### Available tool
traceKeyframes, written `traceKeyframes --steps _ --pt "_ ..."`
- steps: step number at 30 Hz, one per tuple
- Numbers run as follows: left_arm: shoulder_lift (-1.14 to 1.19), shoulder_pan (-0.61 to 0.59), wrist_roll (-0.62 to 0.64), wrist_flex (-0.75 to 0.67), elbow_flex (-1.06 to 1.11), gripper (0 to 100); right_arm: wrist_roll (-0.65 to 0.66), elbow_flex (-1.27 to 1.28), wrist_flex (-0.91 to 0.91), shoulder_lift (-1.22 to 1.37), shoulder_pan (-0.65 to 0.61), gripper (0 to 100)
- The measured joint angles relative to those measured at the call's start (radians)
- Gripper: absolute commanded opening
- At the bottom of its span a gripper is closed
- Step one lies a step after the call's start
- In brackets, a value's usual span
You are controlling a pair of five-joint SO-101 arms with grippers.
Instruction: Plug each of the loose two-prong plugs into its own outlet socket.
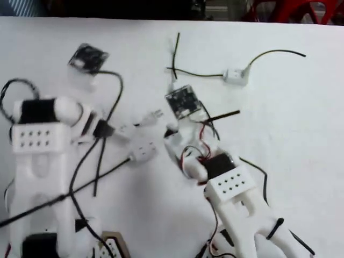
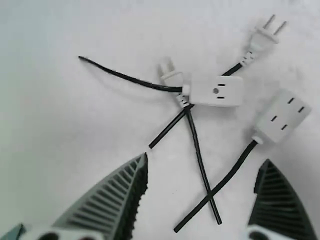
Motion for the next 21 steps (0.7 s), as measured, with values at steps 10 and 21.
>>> traceKeyframes --steps 10,21 --pt "-0.313 -0.161 0.077 -0.308 0.617 33 0.000 -0.046 0.071 0.017 -0.160 1.8" --pt "-0.417 -0.169 0.123 -0.486 0.875 33 -0.091 -0.282 0.121 0.405 -0.161 1.7"
